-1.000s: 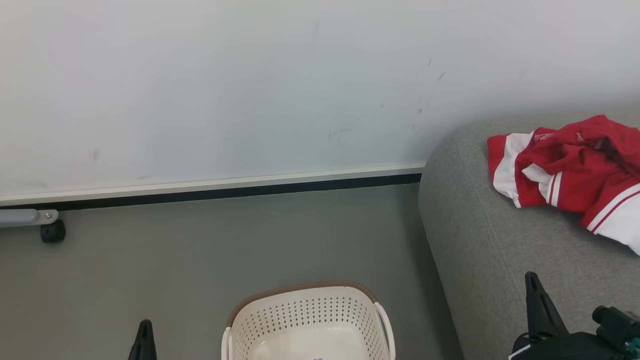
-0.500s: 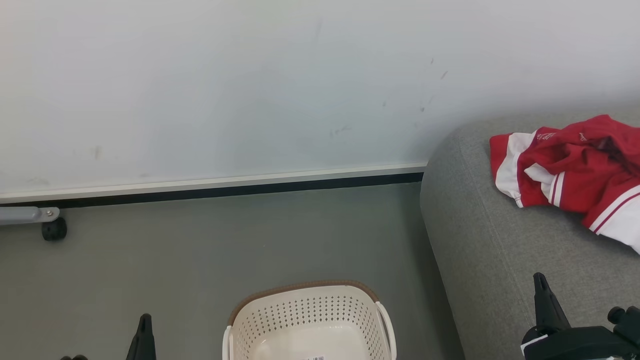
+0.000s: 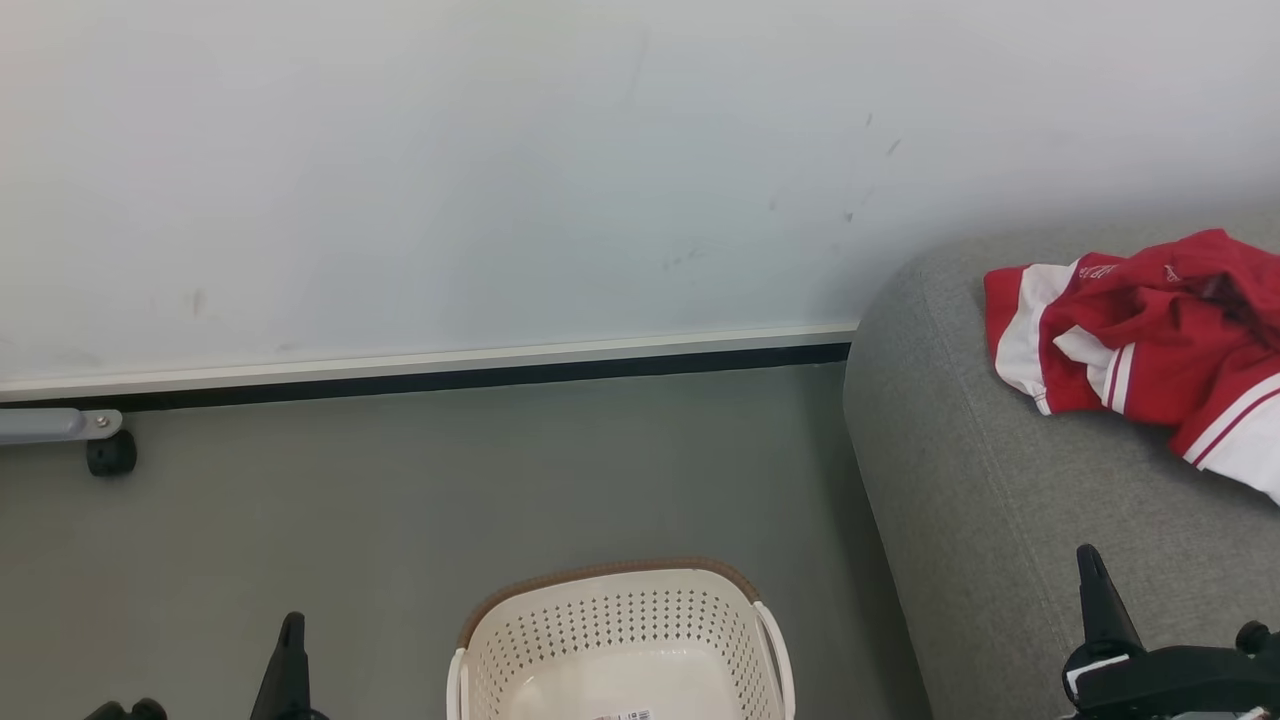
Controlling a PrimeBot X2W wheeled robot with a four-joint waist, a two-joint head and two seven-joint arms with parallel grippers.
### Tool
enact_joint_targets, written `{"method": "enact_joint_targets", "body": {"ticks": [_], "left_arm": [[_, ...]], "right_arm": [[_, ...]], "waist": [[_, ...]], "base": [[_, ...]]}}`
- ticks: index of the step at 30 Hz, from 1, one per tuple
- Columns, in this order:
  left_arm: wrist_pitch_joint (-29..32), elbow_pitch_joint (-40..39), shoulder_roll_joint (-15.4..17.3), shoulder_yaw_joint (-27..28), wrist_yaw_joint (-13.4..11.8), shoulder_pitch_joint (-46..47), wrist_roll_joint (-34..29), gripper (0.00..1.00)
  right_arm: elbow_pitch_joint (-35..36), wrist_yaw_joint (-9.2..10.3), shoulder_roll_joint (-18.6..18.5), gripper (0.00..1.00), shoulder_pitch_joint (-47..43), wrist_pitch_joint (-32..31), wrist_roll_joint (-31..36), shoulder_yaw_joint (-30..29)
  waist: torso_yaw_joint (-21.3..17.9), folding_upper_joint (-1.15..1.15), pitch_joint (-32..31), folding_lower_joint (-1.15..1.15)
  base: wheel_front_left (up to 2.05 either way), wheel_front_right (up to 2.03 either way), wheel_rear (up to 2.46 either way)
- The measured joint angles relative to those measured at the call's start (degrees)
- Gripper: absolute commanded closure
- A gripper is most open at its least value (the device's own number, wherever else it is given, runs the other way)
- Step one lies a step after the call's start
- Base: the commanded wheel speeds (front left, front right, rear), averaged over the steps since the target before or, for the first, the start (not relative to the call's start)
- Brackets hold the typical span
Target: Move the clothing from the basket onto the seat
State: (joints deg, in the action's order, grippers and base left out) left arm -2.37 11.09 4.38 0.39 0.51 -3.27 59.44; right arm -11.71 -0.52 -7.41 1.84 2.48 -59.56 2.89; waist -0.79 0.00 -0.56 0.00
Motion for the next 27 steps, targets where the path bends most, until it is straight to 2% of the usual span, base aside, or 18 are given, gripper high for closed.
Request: {"method": "enact_joint_targets", "body": {"ticks": [27], "left_arm": [[5.4, 3.5, -1.1, 2.9, 3.7, 4.6, 19.6, 1.00]], "right_arm": [[-3.4, -3.76, 3.0, 1.00, 1.9, -5.5, -19.7, -6.5]], "waist": [[0.5, 0.00, 0.4, 0.00]], "base": [[0.00, 0.00, 0.00]]}}
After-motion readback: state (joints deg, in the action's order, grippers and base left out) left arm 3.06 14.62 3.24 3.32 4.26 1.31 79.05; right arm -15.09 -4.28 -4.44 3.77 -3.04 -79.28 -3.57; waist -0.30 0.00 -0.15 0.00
